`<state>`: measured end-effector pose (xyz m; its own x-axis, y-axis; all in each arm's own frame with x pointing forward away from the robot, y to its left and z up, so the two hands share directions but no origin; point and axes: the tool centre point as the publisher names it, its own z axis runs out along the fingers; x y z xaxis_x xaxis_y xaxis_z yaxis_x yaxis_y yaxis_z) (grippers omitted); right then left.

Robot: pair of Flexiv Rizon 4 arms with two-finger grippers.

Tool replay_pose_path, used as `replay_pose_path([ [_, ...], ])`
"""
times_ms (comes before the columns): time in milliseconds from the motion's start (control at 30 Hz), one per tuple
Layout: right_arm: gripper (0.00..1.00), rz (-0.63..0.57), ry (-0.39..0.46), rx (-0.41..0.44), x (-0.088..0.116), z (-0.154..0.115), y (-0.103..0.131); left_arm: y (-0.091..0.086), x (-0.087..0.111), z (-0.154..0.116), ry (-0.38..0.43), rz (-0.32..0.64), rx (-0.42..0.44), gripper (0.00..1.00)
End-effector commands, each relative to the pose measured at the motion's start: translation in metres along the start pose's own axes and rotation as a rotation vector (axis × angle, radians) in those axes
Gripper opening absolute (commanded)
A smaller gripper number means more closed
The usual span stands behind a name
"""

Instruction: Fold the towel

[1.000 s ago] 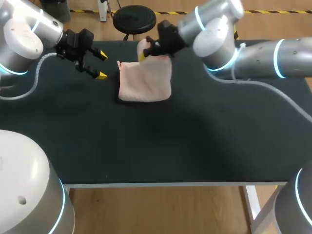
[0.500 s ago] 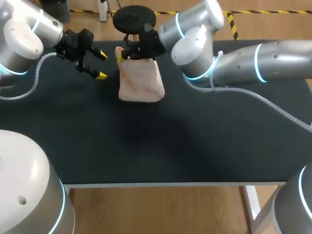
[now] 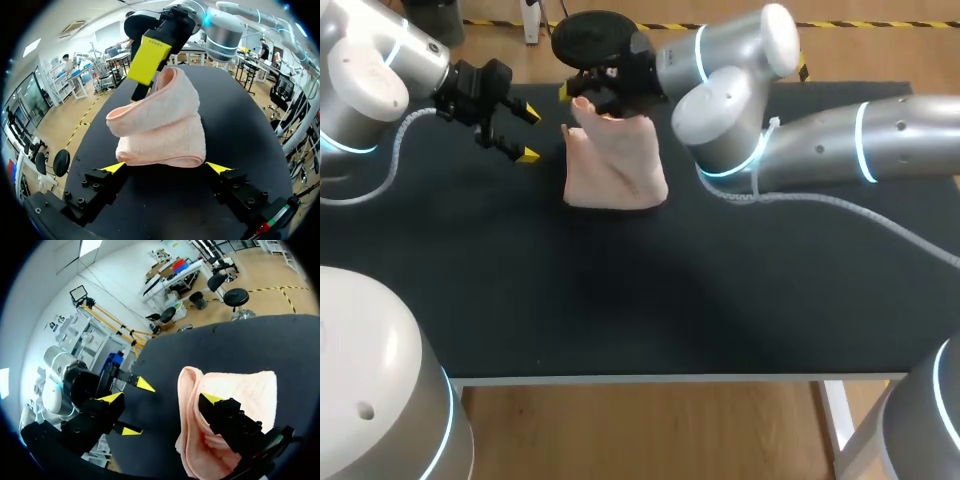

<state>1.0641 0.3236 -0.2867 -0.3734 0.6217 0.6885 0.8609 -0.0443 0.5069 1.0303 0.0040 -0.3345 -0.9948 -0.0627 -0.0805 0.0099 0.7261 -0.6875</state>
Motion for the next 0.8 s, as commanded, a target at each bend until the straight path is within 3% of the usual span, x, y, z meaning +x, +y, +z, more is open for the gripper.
replay_pose_path([
  [33,1.0,-0.04,-0.014,-0.035,-0.003,-0.031,0.006,0.0,0.001,0.0,-0.002,0.001,0.002,1.0],
  [233,1.0,-0.078,-0.131,-0.152,-0.037,-0.079,0.024,0.0,0.001,0.0,-0.002,0.001,0.002,1.0],
  [400,1.0,-0.052,-0.21,-0.169,-0.068,-0.104,0.022,0.0,0.001,0.0,-0.002,0.001,0.002,1.0],
  [600,1.0,-0.064,-0.276,-0.144,-0.095,-0.105,0.011,0.0,0.001,0.0,-0.002,0.001,0.002,1.0],
  [767,1.0,-0.098,-0.282,-0.134,-0.112,-0.093,0.016,0.0,0.001,0.0,-0.002,0.001,0.002,1.0],
  [800,0.82,-0.102,-0.296,-0.142,-0.116,-0.091,0.019,0.0,0.001,0.0,-0.002,0.001,0.002,1.0],
])
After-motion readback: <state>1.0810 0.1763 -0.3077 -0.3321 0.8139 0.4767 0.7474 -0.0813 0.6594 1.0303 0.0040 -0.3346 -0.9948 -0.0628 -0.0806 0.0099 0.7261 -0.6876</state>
